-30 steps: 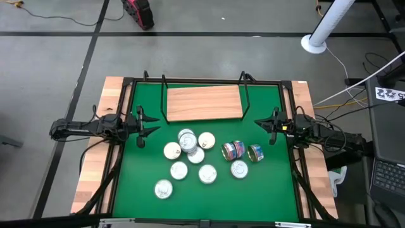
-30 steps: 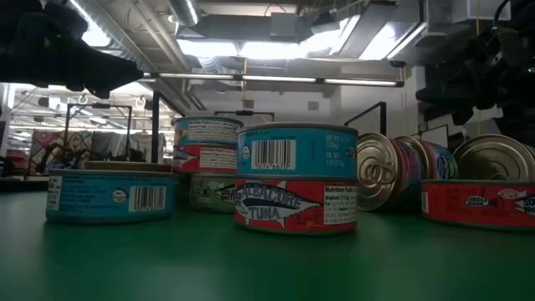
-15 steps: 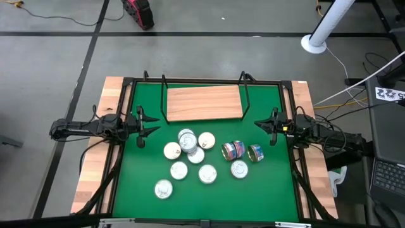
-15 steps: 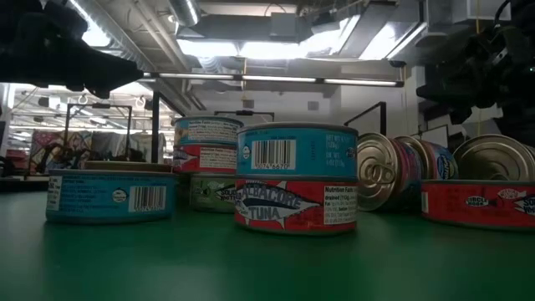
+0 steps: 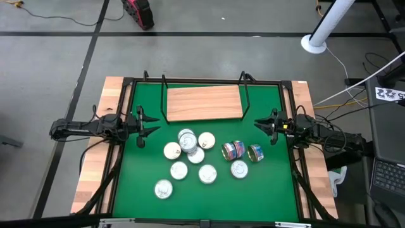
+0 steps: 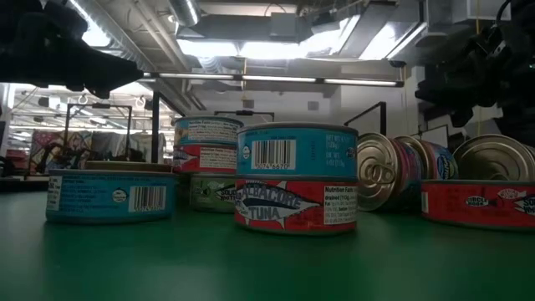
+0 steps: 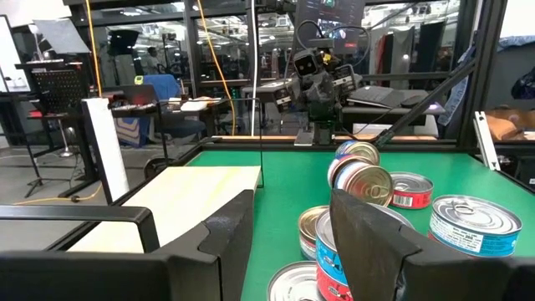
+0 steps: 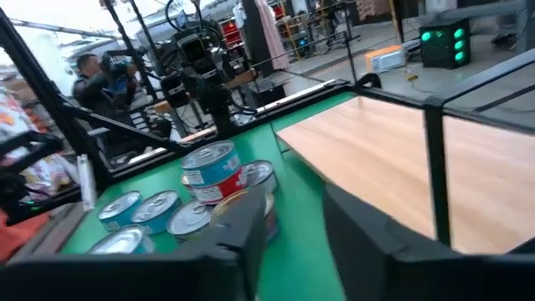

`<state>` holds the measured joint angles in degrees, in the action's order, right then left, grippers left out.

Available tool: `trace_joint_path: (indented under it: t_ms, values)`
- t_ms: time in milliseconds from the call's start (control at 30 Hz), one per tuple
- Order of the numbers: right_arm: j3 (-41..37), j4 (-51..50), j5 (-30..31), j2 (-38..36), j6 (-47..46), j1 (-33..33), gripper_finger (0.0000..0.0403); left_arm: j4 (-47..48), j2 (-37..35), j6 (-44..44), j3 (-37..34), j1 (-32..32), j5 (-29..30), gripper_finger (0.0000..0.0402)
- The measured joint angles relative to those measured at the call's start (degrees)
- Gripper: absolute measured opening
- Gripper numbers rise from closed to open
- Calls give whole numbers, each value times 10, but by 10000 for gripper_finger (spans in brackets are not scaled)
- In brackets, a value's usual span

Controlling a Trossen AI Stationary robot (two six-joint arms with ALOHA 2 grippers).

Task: Stack canned seafood by type on shelf
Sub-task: Put the blue-pink tuna can on the shelf

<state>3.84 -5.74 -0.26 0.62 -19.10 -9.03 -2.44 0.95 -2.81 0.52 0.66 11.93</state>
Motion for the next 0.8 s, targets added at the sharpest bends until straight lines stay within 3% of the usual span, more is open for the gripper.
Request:
trace_joint_path:
  t_ms: [133, 267, 567, 800]
  values:
    - [1, 1, -55, 0, -30, 0, 197, 0, 0, 1, 0, 0, 0, 155]
    - [10, -4, -105, 4, -83, 0, 234, 0, 0, 1, 0, 0, 0, 155]
    - [94, -41, -144, 60, -141, 0, 234, 0, 0, 32, 0, 0, 0, 155]
    - [220, -200, -144, 165, -158, 0, 230, 0, 0, 43, 0, 0, 0, 155]
